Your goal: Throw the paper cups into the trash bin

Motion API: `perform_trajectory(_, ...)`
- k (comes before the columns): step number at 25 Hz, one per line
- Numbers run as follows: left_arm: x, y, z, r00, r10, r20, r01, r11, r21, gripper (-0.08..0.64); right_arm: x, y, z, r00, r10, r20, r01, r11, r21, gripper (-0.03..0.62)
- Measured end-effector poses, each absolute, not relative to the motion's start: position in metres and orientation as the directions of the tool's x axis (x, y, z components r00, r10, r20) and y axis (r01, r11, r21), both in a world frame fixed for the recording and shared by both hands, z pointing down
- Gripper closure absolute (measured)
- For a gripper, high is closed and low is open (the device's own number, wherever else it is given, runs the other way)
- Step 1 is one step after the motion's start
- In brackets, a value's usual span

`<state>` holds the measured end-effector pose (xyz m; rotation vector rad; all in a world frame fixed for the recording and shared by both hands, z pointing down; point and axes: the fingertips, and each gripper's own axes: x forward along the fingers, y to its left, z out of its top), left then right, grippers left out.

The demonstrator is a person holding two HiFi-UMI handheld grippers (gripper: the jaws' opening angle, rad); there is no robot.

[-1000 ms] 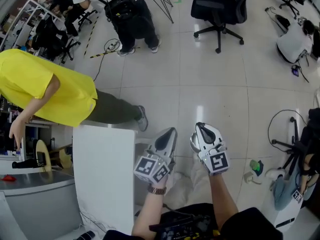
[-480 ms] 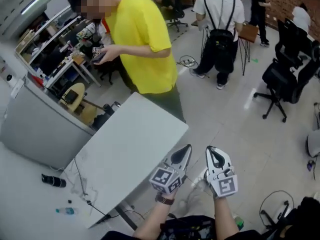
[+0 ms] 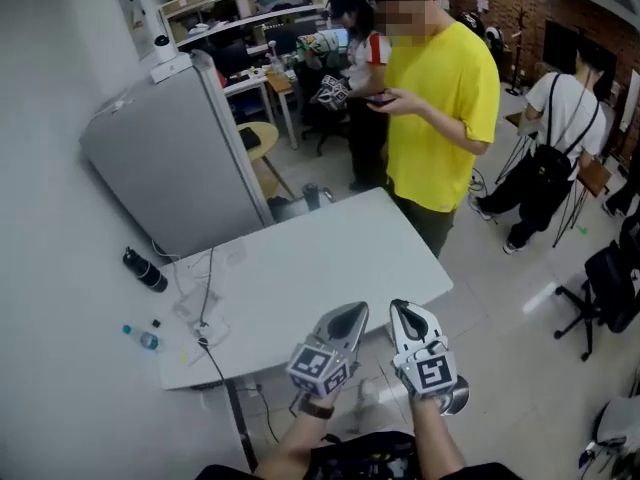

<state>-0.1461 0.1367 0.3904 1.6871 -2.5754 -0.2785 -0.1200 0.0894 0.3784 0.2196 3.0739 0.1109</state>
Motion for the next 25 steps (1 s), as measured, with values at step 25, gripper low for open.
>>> perform_trajectory(25,-0.390,0.228,0.377,-0.696,-0.716,-0.053,-0.713,0.680,0.173,0.558,-0.391,0.184,0.363,-0.868,0.495,-0.029,0.494,0.869,0.030,0.591)
